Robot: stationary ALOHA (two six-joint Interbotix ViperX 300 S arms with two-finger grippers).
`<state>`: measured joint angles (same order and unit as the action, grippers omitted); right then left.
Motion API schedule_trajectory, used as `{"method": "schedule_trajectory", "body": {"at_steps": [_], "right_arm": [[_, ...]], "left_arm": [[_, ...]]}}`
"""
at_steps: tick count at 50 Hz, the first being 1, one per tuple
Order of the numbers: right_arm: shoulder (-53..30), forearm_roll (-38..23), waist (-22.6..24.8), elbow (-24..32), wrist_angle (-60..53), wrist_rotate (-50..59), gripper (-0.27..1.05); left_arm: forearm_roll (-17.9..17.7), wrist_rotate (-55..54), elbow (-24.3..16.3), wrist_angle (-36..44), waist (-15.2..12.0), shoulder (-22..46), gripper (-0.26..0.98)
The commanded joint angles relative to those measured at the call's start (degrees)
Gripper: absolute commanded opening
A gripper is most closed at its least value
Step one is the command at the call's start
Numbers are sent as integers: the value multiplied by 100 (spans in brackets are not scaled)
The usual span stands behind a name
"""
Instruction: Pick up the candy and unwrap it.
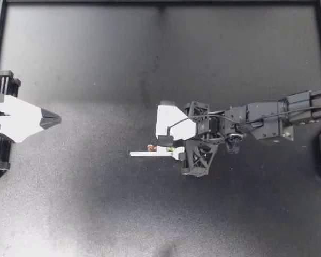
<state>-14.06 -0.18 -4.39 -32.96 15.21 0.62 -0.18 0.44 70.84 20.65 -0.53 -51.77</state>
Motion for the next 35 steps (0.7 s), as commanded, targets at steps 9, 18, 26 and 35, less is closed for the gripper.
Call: {"method": "schedule_trajectory", "body": {"at_steps": [9,18,26,35], "right_arm": [[-79,0,-35,123,35,114,43],[-79,-9,-26,123,141,105,16],[-9,-9,-9,132,316,105,-8],[387,-9,9,132,343,141,-17]], "left_arm": [[0,18,-176,53,-9,18,-11],[-9,18,-185,53,-9,18,-11],[-9,18,-185,53,-9,18,-11],[0,9,-185,88,-9,44,-10]]}}
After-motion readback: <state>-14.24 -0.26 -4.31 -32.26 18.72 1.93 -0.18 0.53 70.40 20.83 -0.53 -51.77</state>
